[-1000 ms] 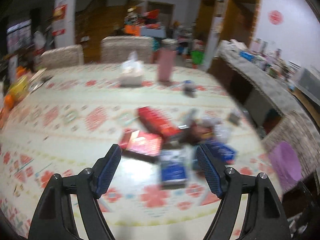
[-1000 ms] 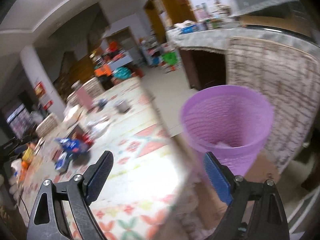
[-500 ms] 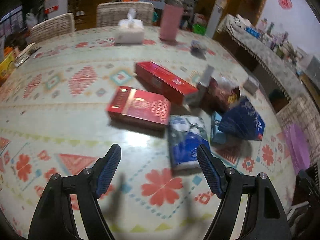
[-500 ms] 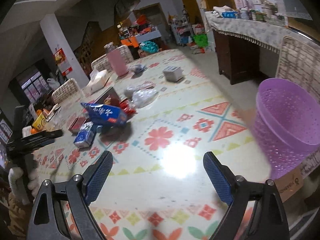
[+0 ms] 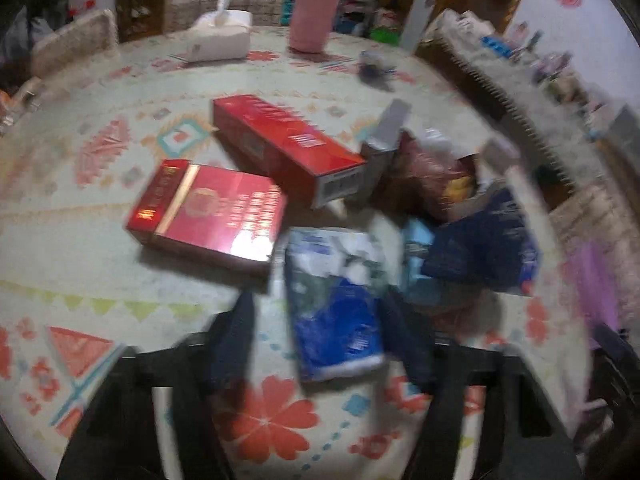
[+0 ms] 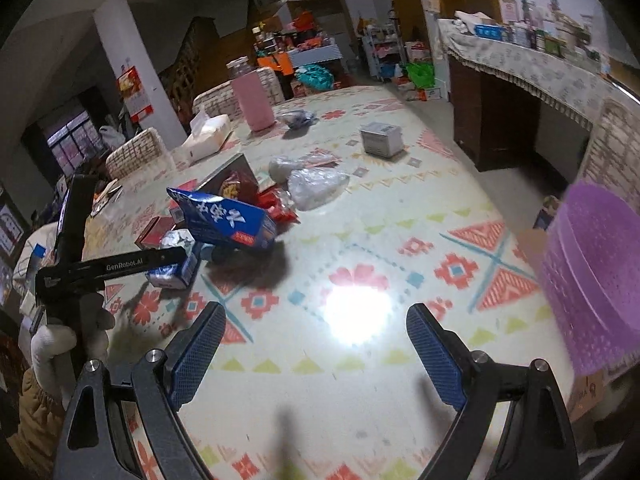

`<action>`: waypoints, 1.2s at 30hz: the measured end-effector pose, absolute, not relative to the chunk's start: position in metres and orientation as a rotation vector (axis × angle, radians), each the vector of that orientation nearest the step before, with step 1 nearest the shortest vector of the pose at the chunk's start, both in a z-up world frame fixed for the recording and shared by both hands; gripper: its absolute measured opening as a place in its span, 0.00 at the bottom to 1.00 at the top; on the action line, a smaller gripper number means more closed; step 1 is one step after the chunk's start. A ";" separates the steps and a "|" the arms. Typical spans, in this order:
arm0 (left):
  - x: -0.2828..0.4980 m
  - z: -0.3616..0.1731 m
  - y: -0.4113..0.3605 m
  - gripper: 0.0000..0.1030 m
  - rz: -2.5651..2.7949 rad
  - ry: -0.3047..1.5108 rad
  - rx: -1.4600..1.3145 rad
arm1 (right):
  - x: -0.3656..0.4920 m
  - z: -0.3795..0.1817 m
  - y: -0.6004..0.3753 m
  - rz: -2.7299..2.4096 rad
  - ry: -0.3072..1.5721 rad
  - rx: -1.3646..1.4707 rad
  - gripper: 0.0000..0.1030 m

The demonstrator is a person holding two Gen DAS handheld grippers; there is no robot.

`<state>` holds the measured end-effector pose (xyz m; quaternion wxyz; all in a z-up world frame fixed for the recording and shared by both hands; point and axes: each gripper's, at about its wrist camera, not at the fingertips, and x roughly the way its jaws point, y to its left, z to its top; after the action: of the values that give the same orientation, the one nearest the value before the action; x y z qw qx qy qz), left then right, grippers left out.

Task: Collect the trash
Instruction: 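Move both tools back over the table toward the remaining trash, then grasp the blue tissue pack with the left tool while the right tool grasps the blue paper packet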

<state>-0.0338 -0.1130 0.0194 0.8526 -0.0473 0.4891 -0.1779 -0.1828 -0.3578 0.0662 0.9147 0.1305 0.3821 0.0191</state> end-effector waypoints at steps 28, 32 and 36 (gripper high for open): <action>-0.034 0.017 -0.119 0.74 -0.482 0.989 -0.131 | -0.073 0.055 -0.294 0.207 0.857 0.003 0.34; -0.038 0.016 -0.130 0.69 -0.432 0.964 -0.031 | -0.099 0.061 -0.310 0.177 0.841 0.061 0.32; -0.040 0.017 -0.123 0.47 -0.377 0.947 -0.019 | -0.128 0.066 -0.323 0.160 0.822 0.114 0.30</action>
<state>-0.0396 -0.1230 0.0166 0.8729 -0.0091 0.4532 -0.1805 -0.1279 -0.3230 0.0661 0.9120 0.0554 0.3989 0.0778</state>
